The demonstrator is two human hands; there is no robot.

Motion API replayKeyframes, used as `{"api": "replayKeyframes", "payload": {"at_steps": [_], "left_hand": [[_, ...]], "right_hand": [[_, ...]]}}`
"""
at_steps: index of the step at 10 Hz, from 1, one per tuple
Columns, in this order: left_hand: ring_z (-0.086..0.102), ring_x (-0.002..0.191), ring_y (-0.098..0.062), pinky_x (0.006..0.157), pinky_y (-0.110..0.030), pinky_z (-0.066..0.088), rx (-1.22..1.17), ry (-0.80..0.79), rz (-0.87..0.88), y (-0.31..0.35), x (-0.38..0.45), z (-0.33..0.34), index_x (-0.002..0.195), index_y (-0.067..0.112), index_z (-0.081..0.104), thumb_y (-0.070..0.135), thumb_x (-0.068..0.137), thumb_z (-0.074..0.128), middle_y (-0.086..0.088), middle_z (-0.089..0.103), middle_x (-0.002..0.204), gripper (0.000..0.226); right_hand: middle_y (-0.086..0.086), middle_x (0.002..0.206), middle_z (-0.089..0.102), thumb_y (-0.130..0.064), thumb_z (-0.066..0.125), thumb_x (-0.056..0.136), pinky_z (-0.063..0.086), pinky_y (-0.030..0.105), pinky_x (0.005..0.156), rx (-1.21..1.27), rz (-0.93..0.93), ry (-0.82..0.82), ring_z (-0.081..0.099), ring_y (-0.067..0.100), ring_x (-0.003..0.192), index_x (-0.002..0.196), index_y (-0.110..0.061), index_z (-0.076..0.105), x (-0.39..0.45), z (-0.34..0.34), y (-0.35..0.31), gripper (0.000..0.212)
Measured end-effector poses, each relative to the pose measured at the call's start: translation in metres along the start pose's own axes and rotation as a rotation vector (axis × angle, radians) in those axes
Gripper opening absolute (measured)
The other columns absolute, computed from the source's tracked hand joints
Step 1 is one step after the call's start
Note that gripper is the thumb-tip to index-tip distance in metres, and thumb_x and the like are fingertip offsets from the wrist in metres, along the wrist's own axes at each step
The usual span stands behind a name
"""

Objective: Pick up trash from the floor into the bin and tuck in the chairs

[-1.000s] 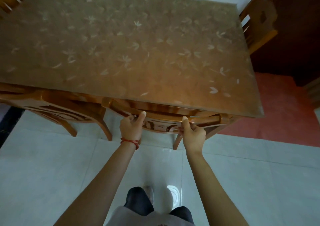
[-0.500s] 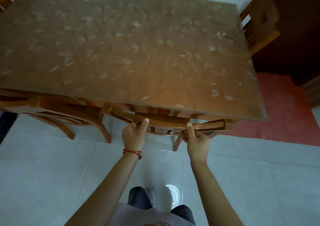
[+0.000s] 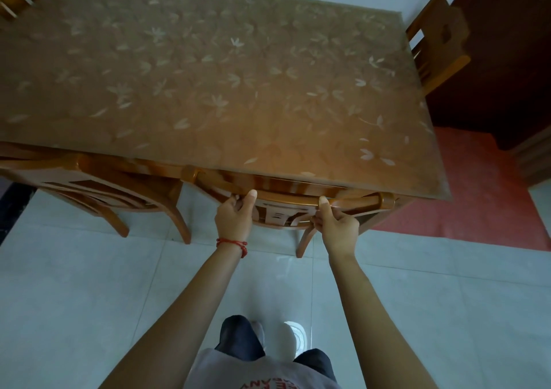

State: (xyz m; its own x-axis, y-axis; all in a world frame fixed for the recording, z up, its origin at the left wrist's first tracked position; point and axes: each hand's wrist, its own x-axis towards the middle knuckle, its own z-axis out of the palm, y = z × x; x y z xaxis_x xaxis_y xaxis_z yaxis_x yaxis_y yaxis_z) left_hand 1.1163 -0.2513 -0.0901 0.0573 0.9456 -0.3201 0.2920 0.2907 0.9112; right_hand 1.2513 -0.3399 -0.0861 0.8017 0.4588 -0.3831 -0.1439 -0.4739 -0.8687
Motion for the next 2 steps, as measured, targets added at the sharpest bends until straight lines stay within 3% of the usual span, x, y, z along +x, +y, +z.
{"api": "replayKeyframes", "payload": {"at_steps": [1,2], "left_hand": [[0.054,0.078,-0.02,0.072,-0.027,0.039,0.06,0.025,0.049,0.003,-0.009,-0.003,0.088,-0.002,0.064,0.033,0.09,0.052,-0.006,0.06,0.078,0.037],[0.051,0.083,-0.012,0.078,-0.026,0.037,0.072,0.018,0.058,0.003,-0.025,-0.008,0.094,0.009,0.065,0.026,0.092,0.05,0.003,0.058,0.087,0.023]], "right_hand": [[0.003,0.068,0.068,-0.042,0.058,0.084,0.052,0.044,0.087,-0.025,0.006,-0.059,0.067,0.024,0.08,0.056,-0.023,0.06,0.0,-0.008,-0.003,0.034],[0.015,0.077,0.068,-0.034,0.053,0.087,0.052,0.039,0.084,-0.108,-0.056,-0.096,0.064,0.025,0.08,0.065,-0.015,0.064,-0.003,-0.02,0.001,0.031]]}}
